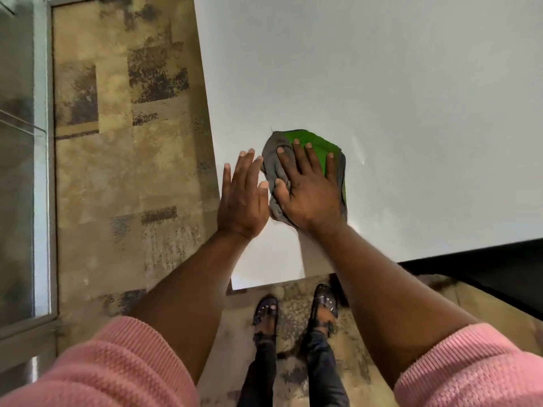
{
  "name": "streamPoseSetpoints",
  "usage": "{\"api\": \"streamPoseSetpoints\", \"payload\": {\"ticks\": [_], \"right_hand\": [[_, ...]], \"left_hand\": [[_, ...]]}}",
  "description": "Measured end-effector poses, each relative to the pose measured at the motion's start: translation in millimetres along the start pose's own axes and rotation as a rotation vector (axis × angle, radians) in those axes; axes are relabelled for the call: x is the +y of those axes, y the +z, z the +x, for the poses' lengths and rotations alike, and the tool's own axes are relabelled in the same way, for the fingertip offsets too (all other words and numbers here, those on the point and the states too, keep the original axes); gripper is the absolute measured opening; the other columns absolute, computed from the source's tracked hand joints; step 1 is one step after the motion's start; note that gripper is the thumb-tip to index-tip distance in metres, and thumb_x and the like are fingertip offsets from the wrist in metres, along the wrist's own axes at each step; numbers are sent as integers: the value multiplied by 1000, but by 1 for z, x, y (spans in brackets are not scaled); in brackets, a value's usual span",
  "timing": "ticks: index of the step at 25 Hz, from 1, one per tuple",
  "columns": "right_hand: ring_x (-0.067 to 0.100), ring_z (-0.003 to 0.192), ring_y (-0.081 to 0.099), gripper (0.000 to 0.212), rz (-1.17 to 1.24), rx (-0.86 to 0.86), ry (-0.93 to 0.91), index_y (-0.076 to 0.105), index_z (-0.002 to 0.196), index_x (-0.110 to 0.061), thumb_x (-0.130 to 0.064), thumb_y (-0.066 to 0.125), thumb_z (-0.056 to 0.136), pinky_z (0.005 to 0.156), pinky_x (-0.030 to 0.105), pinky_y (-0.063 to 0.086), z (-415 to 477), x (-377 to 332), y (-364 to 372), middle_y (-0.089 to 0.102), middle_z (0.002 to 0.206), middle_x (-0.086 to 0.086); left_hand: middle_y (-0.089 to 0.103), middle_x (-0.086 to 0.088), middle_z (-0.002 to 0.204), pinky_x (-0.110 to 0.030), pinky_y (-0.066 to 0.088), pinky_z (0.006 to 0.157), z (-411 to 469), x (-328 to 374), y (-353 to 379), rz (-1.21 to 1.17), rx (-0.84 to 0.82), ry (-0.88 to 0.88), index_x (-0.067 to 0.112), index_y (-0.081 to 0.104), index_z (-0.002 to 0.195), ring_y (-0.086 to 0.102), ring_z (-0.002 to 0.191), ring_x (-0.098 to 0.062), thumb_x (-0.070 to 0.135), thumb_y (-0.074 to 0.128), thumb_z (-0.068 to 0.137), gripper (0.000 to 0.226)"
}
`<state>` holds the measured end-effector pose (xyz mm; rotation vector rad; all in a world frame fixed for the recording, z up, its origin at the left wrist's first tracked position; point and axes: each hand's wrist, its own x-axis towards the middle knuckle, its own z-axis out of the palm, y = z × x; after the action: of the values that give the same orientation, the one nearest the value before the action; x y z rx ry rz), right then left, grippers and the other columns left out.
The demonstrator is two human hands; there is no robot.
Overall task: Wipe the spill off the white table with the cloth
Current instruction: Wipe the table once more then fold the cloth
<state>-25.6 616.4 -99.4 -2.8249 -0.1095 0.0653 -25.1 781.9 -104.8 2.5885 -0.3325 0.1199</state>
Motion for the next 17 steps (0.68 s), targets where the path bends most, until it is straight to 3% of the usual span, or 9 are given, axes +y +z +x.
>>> {"api": "streamPoseSetpoints", "payload": {"ticks": [4, 8, 11, 13, 15, 17], "right_hand": [[26, 162, 12, 67, 21, -53, -21, 21, 166, -31, -53, 36, 105, 128, 60, 5, -75, -7, 2, 19, 175, 3], [23, 163, 4, 71, 74, -186, -48, 11, 168, -28, -57, 28, 106, 129, 58, -1, -127, -4, -15, 11, 176, 3], [25, 160, 19, 71, 310, -202, -17, 21, 166, -16, -42, 45, 104, 130, 54, 11, -146, 12, -38, 25, 172, 10], [30, 155, 30, 69, 323, -155, 18, 36, 159, -9, -25, 55, 95, 129, 53, 18, -150, 23, -51, 36, 167, 14], [31, 155, 32, 65, 193, -185, -14, 45, 155, -11, -22, 60, 93, 130, 53, 14, -153, 31, -58, 40, 165, 11], [28, 158, 26, 68, 118, -258, -20, 38, 159, -15, -28, 60, 96, 131, 52, 6, -157, 36, -57, 34, 169, 7]], "left_hand": [[29, -12, 169, -55, 9, 130, -15, 8, -7, 18, -96, 71, 11, 39, 158, 20, 160, -29, 28, 36, 108, 52], [45, -11, 161, -57, 14, 129, -80, 38, -18, 24, -183, 236, 10, 50, 151, 32, 155, -30, 24, 47, 106, 48], [49, -10, 158, -55, 14, 129, -101, 58, -26, 102, -256, 216, 9, 50, 151, 35, 154, -26, 27, 50, 106, 49], [43, -8, 163, -54, 9, 130, -100, 67, -33, 200, -344, 214, 10, 46, 154, 29, 157, -24, 35, 50, 106, 54], [31, -6, 169, -53, 2, 130, -95, 75, -37, 293, -478, 183, 14, 35, 159, 18, 160, -23, 44, 45, 106, 62], [22, -4, 172, -55, -2, 130, -87, 82, -35, 349, -549, 137, 17, 24, 163, 13, 161, -22, 48, 45, 104, 69]]}}
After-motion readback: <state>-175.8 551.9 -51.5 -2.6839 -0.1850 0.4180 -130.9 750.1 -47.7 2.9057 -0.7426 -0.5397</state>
